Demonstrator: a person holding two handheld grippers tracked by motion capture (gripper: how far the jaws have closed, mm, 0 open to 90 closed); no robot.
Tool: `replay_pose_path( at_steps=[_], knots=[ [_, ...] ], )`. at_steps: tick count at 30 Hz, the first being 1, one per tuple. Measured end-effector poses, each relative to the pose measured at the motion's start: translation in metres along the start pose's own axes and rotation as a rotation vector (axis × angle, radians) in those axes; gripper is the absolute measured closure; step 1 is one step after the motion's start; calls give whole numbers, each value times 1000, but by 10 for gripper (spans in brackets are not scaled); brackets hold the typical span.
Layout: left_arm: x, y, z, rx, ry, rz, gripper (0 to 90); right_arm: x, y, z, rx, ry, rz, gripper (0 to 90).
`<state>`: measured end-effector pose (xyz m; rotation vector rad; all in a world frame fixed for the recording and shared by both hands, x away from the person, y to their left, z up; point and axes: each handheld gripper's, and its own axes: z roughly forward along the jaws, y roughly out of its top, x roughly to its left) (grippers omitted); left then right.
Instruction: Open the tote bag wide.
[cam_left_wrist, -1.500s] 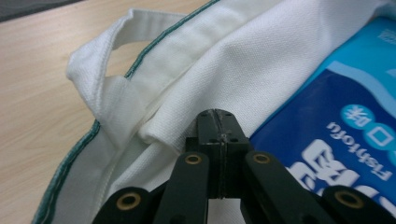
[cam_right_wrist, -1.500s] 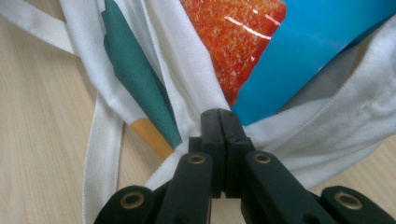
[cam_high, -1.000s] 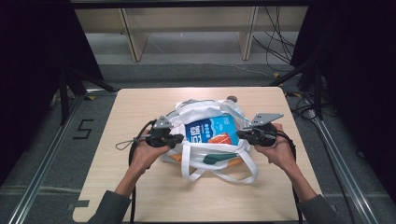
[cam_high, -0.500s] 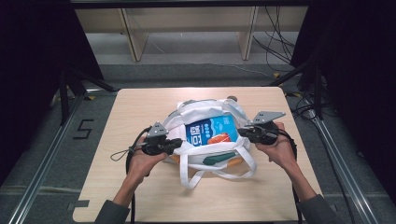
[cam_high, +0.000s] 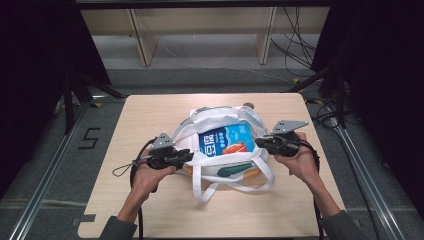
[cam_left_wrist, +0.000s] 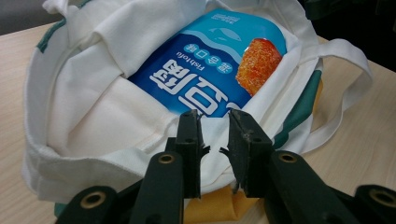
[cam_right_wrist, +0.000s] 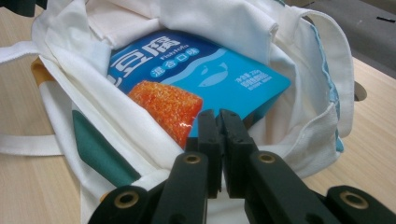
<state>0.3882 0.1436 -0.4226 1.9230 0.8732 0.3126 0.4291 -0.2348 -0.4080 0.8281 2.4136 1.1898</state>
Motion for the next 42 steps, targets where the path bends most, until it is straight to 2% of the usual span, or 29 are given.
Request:
replay_pose_path(
  at_steps=[1,2,3,5,8,9,11,12,17,20,22,23,24,26,27,30,32,33,34,36,37,39,40,42],
  knots=[
    [0,-1,-1,-2,5,-9,723,1,-2,-1,-1,2,11,878],
    [0,-2,-2,-2,6,-12,717,0,-2,-1,-8,-9,-6,878],
    [0,-2,-2,-2,6,-12,712,0,-2,-1,-1,7,-1,876],
    [0,-4,-3,0,6,-19,702,2,-2,-3,-4,-2,12,875],
    [1,-4,-4,7,2,-2,697,0,-2,-4,-9,2,-12,873],
    [0,-5,-5,-1,7,-19,694,2,-2,-6,-2,-4,10,869],
    [1,-5,-6,-3,4,-14,693,1,-3,-7,-8,-12,1,867],
    [1,-5,-6,0,4,-14,692,3,-4,-7,-3,-6,23,866],
    [1,-5,-8,0,11,-12,679,-1,-5,-9,-2,5,-1,860],
    [1,-7,-8,-6,13,-28,661,-1,-7,-11,-6,-18,4,851],
    [2,-8,-9,-5,4,-37,644,-1,-8,-12,-1,-11,6,840],
    [2,-8,-9,-16,-3,-49,629,1,-9,-12,-4,-16,30,834],
    [3,-8,-10,-20,-12,-58,619,0,-9,-13,-5,-12,11,827],
    [3,-8,-10,-20,-9,-64,610,-1,-9,-13,-3,-7,5,818],
    [4,-8,-11,-19,-7,-50,599,-1,-9,-14,-13,-17,4,798],
    [3,-9,-12,-18,4,-71,553,-1,-10,-15,-11,-16,19,783],
    [5,-10,-12,-22,10,-63,510,-1,-12,-18,-15,-29,28,725],
    [7,-11,-13,-14,11,-76,493,-2,-13,-18,-28,-40,27,705],
    [7,-12,-13,-22,11,-78,472,-2,-13,-20,-16,-24,43,687],
    [8,-12,-13,-23,12,-83,450,-1,-14,-21,-19,-25,54,666],
    [9,-13,-15,-20,23,-90,408,-2,-15,-23,-25,-41,60,605],
    [10,-13,-16,-3,22,-94,362,-1,-16,-25,-30,-55,79,571],
    [11,-14,-16,5,21,-90,346,-3,-16,-26,-36,-63,58,566],
    [11,-15,-16,8,15,-86,327,-2,-16,-26,-29,-59,68,554]
  ],
)
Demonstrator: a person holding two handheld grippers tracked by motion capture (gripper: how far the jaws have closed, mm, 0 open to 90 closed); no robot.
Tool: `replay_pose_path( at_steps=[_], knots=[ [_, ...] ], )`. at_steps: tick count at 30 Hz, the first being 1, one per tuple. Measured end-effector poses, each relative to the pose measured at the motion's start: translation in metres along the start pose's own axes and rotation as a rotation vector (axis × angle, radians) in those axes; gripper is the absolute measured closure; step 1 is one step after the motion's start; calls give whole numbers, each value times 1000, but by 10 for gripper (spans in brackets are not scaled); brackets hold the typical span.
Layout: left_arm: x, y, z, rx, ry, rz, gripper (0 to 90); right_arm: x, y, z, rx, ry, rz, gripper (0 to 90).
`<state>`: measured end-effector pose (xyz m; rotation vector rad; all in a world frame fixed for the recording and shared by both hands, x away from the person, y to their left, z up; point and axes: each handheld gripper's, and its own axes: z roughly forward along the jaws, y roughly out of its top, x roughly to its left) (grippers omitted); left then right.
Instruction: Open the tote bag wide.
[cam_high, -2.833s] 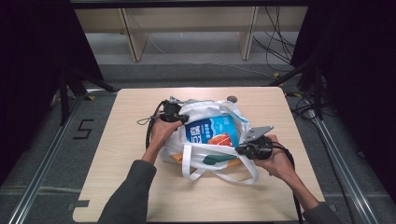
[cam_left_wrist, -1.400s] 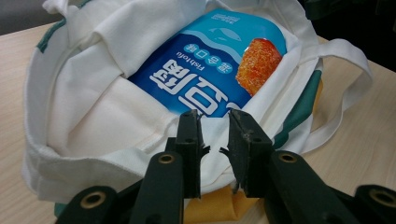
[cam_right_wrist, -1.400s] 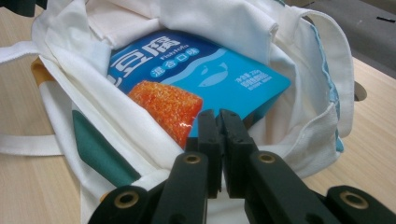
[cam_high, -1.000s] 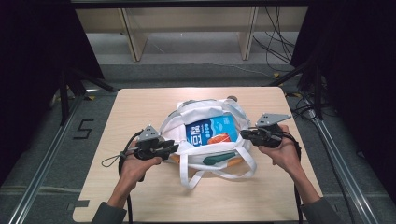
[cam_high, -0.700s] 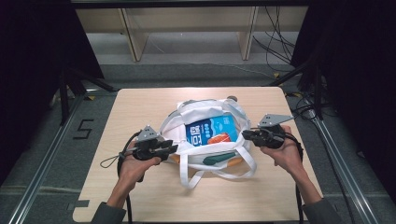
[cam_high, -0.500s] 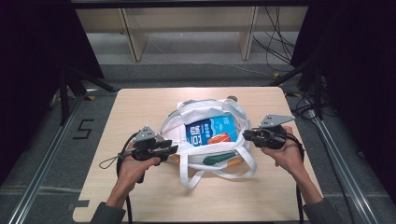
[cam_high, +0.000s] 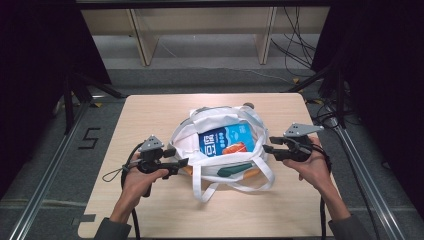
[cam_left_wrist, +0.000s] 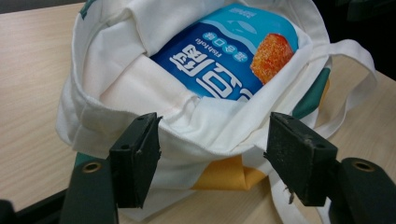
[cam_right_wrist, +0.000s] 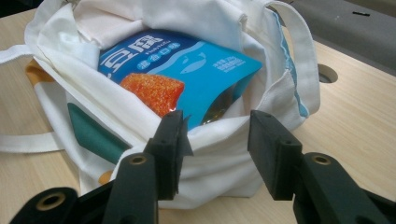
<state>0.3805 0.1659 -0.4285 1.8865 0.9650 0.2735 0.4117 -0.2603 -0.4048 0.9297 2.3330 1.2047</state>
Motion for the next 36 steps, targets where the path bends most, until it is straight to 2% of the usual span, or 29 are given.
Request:
replay_pose_path(
  at_steps=[1,2,3,7,8,9,11,12,14,15,17,22,24,25,26,27,28,29,30,31,32,34,35,36],
  knots=[
    [-1,-1,0,6,3,7,319,-1,0,-1,-15,-19,-24,525],
    [-1,-1,0,6,3,7,314,-1,0,-1,-15,-19,-24,525],
    [-1,-3,0,4,9,13,308,2,-1,-2,-6,-17,15,489],
    [0,-4,-1,0,8,12,296,2,-3,-4,2,-19,29,451],
    [-1,-5,-2,1,11,8,293,0,-3,-4,-3,-22,4,444],
    [-2,-5,-3,-3,22,6,288,1,-4,-5,8,-18,28,434],
    [-4,-7,-5,-1,15,9,279,0,-7,-6,-11,-29,29,412],
    [-4,-8,-5,-8,19,14,278,2,-9,-8,6,-28,60,402],
    [-6,-10,-7,-14,25,10,269,1,-11,-9,-1,-38,51,366],
    [-6,-11,-7,-11,21,20,266,0,-12,-11,16,-35,61,361],
    [-8,-13,-8,-18,25,16,260,1,-16,-12,5,-45,69,344],
    [-10,-20,-10,-22,24,29,233,-1,-22,-17,3,-56,41,326],
    [-9,-25,-12,-31,33,36,224,3,-25,-19,19,-48,73,318],
    [-9,-27,-11,-38,30,19,220,3,-26,-20,16,-48,62,316],
    [-9,-27,-11,-38,30,19,217,5,-28,-20,18,-48,77,314],
    [-9,-30,-12,-36,39,11,216,3,-29,-20,4,-51,39,312],
    [-9,-31,-12,-38,42,10,216,6,-30,-21,22,-47,73,309],
    [-8,-32,-13,-37,38,31,216,8,-31,-23,31,-40,85,306],
    [-8,-32,-13,-37,38,31,216,8,-31,-23,31,-40,85,306],
    [-9,-34,-13,-41,44,9,216,6,-32,-23,20,-45,55,303],
    [-9,-35,-13,-46,41,23,215,7,-33,-23,10,-50,45,300],
    [-10,-38,-14,-41,45,18,214,8,-35,-25,3,-48,41,296],
    [-12,-41,-15,-43,43,13,214,11,-36,-27,25,-38,68,296],
    [-12,-41,-15,-43,43,13,214,11,-36,-27,25,-38,68,296]
  ],
)
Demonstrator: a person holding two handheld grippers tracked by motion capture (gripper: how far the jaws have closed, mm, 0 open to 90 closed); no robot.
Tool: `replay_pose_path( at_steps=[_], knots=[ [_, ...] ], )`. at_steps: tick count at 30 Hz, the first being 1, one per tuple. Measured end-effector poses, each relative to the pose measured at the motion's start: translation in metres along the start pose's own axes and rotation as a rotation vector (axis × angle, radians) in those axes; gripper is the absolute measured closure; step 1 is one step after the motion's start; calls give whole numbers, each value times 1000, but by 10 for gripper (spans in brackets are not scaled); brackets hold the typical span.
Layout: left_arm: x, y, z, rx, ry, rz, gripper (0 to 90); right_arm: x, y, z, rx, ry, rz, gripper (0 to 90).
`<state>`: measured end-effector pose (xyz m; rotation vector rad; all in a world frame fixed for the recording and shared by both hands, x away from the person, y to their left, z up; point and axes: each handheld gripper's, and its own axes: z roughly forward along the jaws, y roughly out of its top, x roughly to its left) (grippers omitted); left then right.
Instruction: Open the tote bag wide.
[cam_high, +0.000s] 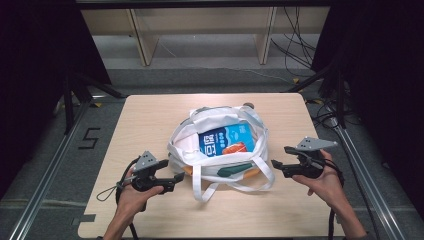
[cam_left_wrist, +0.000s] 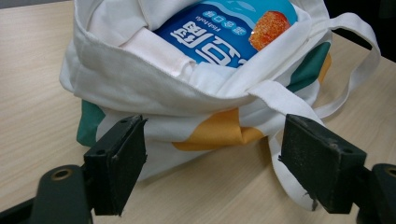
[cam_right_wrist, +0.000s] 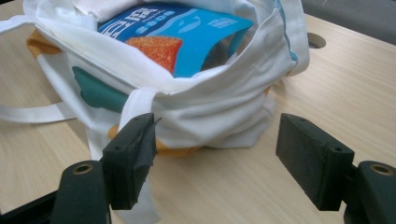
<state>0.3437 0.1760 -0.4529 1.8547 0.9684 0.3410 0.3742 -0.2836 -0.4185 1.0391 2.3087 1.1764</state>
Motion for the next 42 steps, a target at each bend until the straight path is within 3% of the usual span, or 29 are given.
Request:
replay_pose_path(
  at_steps=[3,6,7,8,10,11,13,15,18,19,20,21,22,23,24,25,27,30,31,32,33,35,36,37,41,42],
  knots=[
    [-5,-7,-1,-3,-6,-3,212,2,-5,-2,-9,7,-27,283],
    [-8,-11,-2,-1,-14,-2,211,8,-10,-4,-8,14,-3,277],
    [-11,-13,-3,1,-16,3,212,7,-11,-4,-16,18,-27,275],
    [-13,-14,-4,6,-17,9,215,10,-13,-5,-16,11,-9,274],
    [-17,-17,-4,5,-30,23,220,13,-17,-5,-23,8,-18,271],
    [-17,-17,-4,5,-30,23,218,15,-19,-5,-3,20,2,269],
    [-21,-21,-5,10,-34,26,215,15,-21,-5,-9,18,-16,268],
    [-26,-26,-4,20,-37,45,211,20,-28,-5,7,31,13,264],
    [-28,-28,-5,19,-43,55,210,19,-31,-4,-11,24,-23,264],
    [-29,-29,-5,17,-45,54,209,22,-34,-6,5,30,12,264],
    [-29,-30,-6,17,-44,73,209,22,-34,-6,5,30,12,264],
    [-29,-33,-7,15,-40,68,207,21,-37,-5,-2,34,-11,264],
    [-29,-34,-7,14,-37,65,208,22,-38,-6,-1,25,7,264],
    [-29,-36,-7,10,-44,62,207,19,-39,-5,-17,26,-37,264],
    [-29,-36,-7,10,-44,62,207,22,-41,-6,-2,30,-1,264],
    [-30,-39,-7,4,-36,36,206,24,-43,-7,5,34,13,264],
    [-31,-40,-7,2,-34,35,205,22,-44,-6,-9,25,-16,264],
    [-33,-43,-8,8,-32,48,202,27,-48,-6,0,37,10,264],
    [-34,-44,-9,8,-31,44,202,25,-49,-6,-8,38,-27,264],
    [-35,-45,-9,5,-32,47,198,30,-52,-7,2,38,4,264],
    [-37,-47,-10,8,-34,57,194,29,-53,-8,1,36,-21,263],
    [-38,-48,-9,6,-34,50,190,31,-55,-9,0,36,-4,263],
    [-38,-50,-10,8,-41,68,185,31,-57,-10,-1,41,-20,262],
    [-40,-51,-10,12,-36,53,183,32,-58,-10,-1,40,-18,261],
    [-44,-56,-10,14,-30,63,179,35,-65,-11,5,46,-27,259],
    [-44,-56,-10,14,-30,63,179,38,-67,-12,13,46,4,259]
  ],
)
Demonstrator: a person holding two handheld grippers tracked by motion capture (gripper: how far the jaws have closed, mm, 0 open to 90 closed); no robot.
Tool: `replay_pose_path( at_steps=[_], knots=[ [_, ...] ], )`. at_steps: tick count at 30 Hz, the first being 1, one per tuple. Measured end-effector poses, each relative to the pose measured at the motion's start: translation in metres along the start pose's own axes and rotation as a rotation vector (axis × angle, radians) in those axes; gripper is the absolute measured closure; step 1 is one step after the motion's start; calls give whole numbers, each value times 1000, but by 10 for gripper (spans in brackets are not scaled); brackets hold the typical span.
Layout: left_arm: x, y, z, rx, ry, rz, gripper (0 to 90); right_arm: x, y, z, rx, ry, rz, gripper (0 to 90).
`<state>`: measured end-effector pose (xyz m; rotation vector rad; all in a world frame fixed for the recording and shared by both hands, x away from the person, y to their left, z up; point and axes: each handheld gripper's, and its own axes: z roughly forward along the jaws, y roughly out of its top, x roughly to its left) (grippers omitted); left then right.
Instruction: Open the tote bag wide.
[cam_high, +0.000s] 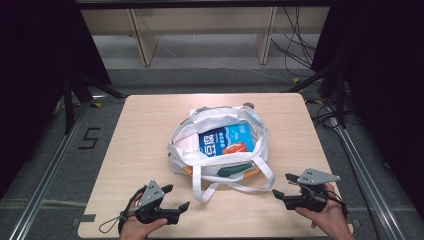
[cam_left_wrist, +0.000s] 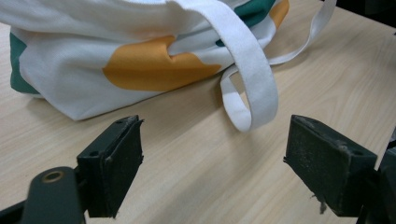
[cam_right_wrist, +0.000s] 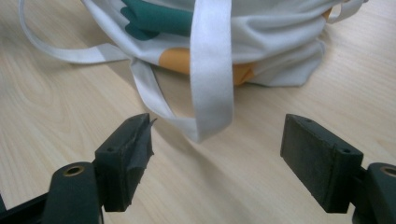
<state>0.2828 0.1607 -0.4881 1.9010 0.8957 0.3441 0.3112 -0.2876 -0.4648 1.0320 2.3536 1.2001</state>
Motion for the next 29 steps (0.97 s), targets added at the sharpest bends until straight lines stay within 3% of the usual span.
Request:
replay_pose_path(
  at_steps=[1,2,3,5,8,9,10,12,15,20,21,22,24,29],
  knots=[
    [-3,-1,-1,14,2,16,179,0,-2,0,-1,-17,-15,258],
    [-3,-2,-2,20,2,43,178,3,-4,-1,11,-8,4,258],
    [-4,-3,-1,13,4,21,178,1,-6,-1,1,-8,-24,259],
    [-5,-3,-3,18,7,34,176,3,-10,-3,15,0,-21,259],
    [-6,-4,-4,7,10,23,176,6,-16,-4,12,4,-25,266],
    [-7,-4,-5,9,14,30,176,9,-19,-5,22,17,-3,280],
    [-8,-5,-5,13,15,22,176,9,-22,-6,23,25,-22,291],
    [-9,-6,-6,21,16,37,175,13,-31,-9,33,46,-3,287],
    [-9,-6,-6,14,30,38,176,12,-36,-9,51,39,-11,285],
    [-8,-6,-5,4,28,24,175,10,-37,-8,62,37,-4,279],
    [-8,-6,-5,10,34,26,174,13,-38,-8,75,38,35,280],
    [-8,-6,-5,10,34,26,175,13,-38,-8,75,38,35,280],
    [-7,-6,-5,9,30,31,175,10,-38,-6,63,30,-13,279],
    [-5,-7,-5,6,36,19,173,9,-38,-6,57,39,-9,278]
  ],
)
